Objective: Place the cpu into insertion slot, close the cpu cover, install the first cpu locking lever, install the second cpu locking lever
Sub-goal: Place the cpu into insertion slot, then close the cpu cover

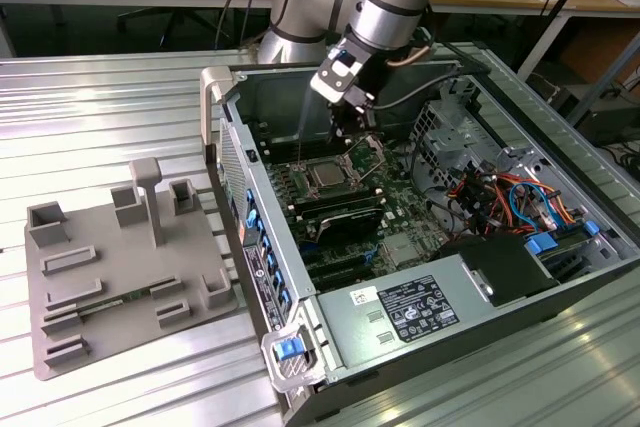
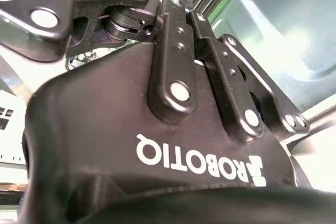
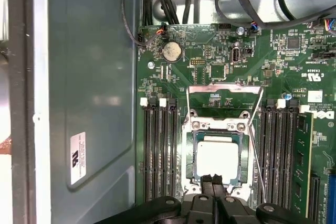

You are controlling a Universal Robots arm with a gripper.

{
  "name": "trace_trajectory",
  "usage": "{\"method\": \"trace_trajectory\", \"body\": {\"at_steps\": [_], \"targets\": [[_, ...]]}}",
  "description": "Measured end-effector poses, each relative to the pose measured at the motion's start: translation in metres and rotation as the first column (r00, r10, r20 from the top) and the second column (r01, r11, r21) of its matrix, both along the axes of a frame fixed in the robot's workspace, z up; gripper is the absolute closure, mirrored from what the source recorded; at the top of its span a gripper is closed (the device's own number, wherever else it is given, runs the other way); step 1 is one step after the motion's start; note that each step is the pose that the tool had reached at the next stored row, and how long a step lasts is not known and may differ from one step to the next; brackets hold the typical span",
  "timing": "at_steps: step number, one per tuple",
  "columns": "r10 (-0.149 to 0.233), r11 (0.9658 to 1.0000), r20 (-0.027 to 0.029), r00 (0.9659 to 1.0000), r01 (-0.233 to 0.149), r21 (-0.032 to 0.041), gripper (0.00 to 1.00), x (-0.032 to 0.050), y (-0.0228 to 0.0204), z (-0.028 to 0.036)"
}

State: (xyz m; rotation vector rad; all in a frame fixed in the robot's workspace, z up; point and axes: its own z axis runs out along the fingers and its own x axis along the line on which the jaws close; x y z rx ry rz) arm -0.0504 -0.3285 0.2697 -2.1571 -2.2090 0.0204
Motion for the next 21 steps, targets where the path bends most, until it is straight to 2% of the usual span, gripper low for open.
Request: {"method": "trace_trajectory", "body": {"at_steps": [3, 5, 18, 21], "targets": [[0.0, 1.0, 0.0, 1.0, 0.0, 0.0036, 0.89, 0.0, -0.0001, 0.0037], [0.0, 1.0, 0.0001, 1.0, 0.0, 0.0057, 0.89, 0.0, -0.0001, 0.0037], [0.0, 1.0, -0.0001, 1.0, 0.0, 0.0059, 0.89, 0.0008, -0.0003, 0.0038], [0.0, 1.0, -0.0011, 1.0, 0.0, 0.0058, 0.89, 0.0121, -0.0008, 0.0037]]}}
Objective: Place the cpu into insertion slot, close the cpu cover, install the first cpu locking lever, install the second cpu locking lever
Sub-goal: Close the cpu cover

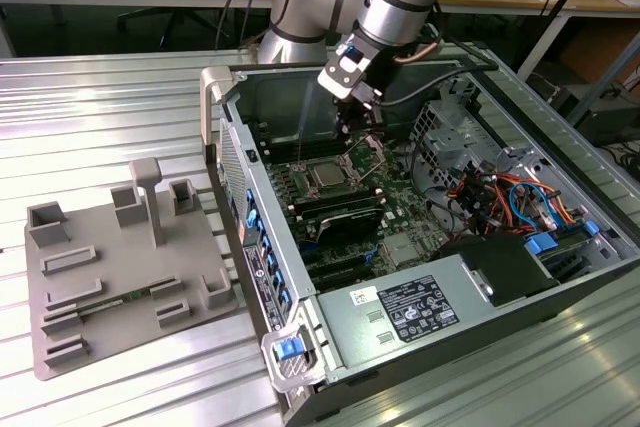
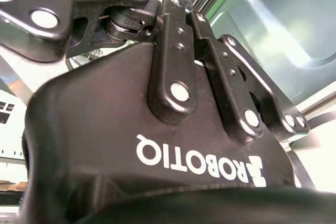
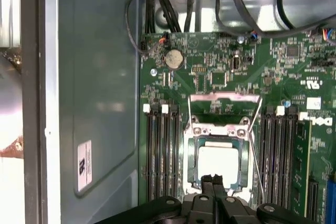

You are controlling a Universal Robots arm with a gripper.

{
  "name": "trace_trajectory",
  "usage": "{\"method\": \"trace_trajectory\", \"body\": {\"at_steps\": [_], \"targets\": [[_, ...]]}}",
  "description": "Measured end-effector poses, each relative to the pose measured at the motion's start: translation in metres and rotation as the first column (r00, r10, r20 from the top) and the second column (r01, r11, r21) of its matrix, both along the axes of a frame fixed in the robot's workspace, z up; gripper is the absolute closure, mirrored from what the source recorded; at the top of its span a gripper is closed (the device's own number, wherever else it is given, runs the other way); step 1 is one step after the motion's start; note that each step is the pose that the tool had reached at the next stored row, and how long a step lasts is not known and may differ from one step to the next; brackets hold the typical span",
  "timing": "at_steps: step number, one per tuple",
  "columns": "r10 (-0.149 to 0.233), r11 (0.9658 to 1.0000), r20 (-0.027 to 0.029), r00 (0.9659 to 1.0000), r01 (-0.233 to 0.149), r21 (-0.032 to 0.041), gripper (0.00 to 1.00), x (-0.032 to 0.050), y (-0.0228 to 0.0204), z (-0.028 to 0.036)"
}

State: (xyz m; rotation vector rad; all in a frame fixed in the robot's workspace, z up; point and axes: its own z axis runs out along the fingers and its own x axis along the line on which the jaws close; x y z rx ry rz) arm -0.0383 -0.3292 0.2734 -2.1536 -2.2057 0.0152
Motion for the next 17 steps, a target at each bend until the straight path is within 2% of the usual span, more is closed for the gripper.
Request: {"method": "trace_trajectory", "body": {"at_steps": [11, 12, 17], "targets": [[0.0, 1.0, -0.0051, 1.0, 0.0, 0.0001, 0.89, 0.042, -0.0019, -0.0001], [0.0, 1.0, -0.0067, 1.0, 0.0, -0.0001, 0.89, 0.0491, -0.0021, -0.0001], [0.001, 1.0, -0.0132, 0.9999, -0.001, 0.0002, 0.89, 0.071, -0.0041, -0.0016]]}}
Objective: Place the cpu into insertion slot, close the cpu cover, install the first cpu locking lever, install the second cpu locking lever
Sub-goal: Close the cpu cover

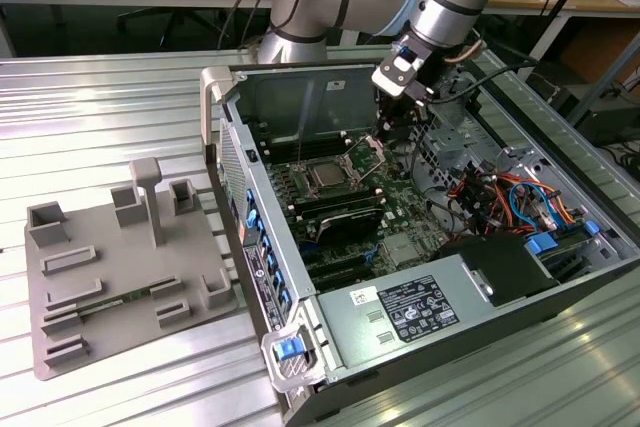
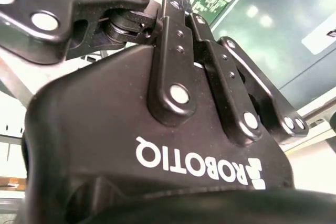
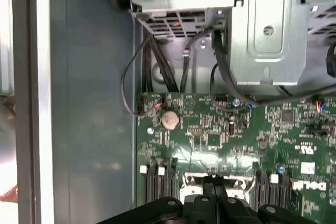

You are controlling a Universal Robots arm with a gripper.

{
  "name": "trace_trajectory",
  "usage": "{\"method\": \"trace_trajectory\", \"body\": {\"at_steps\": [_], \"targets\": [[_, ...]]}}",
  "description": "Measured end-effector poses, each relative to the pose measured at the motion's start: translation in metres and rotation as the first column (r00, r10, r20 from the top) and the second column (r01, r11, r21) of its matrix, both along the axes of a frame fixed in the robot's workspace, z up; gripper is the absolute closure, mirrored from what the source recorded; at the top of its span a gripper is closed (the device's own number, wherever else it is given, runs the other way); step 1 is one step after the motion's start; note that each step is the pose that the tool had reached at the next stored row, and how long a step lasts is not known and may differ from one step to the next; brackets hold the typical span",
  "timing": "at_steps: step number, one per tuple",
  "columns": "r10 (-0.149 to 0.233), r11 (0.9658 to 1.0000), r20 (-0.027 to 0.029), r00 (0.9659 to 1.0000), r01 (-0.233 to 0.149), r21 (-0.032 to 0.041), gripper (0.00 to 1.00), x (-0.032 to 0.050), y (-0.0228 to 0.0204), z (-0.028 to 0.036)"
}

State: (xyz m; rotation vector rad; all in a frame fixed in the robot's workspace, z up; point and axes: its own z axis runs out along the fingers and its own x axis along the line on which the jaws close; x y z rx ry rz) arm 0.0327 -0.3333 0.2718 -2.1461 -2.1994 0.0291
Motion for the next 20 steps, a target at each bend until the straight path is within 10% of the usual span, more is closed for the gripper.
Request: {"method": "trace_trajectory", "body": {"at_steps": [12, 20], "targets": [[0.027, 0.9996, -0.0112, 0.9996, -0.027, -0.0003, 0.89, 0.0167, -0.0008, -0.021], [0.036, 0.9994, -0.0075, 0.9993, -0.036, -0.0003, 0.89, 0.0136, -0.0008, -0.0192]]}}
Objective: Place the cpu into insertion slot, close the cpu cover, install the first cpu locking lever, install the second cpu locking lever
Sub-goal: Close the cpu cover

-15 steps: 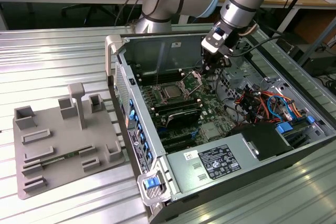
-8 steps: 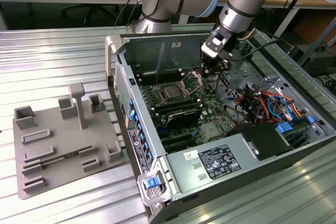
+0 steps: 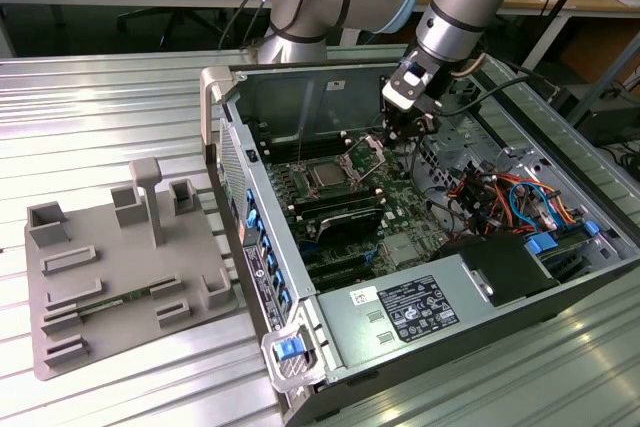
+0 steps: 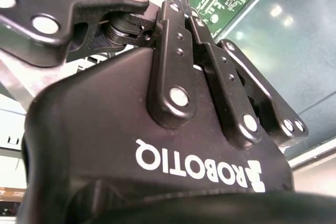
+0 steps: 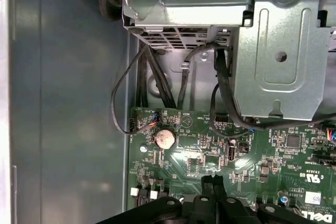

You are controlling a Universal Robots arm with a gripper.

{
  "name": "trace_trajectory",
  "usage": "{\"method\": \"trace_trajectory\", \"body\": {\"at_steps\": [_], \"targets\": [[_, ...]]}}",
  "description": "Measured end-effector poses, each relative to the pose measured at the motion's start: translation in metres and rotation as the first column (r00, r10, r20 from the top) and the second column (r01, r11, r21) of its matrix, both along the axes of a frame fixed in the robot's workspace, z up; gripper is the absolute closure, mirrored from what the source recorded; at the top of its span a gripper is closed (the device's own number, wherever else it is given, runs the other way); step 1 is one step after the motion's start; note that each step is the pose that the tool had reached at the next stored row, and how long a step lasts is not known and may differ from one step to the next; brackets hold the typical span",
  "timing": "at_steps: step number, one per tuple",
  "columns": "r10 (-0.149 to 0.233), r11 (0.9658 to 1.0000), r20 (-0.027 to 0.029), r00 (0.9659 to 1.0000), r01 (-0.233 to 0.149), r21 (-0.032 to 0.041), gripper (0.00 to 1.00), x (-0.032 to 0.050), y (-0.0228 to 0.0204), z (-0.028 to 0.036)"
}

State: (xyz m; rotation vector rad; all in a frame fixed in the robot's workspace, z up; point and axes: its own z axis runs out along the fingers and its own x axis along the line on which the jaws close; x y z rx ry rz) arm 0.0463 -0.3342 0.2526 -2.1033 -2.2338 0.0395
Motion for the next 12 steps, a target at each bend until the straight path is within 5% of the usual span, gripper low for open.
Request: {"method": "trace_trajectory", "body": {"at_steps": [4, 12], "targets": [[0.0, 1.0, 0.0131, 0.9999, 0.0, 0.0004, 0.89, -0.0095, 0.0, 0.0023], [0.0, 1.0, 0.0237, 0.9997, 0.0, 0.0034, 0.89, -0.0226, -0.0003, 0.0026]]}}
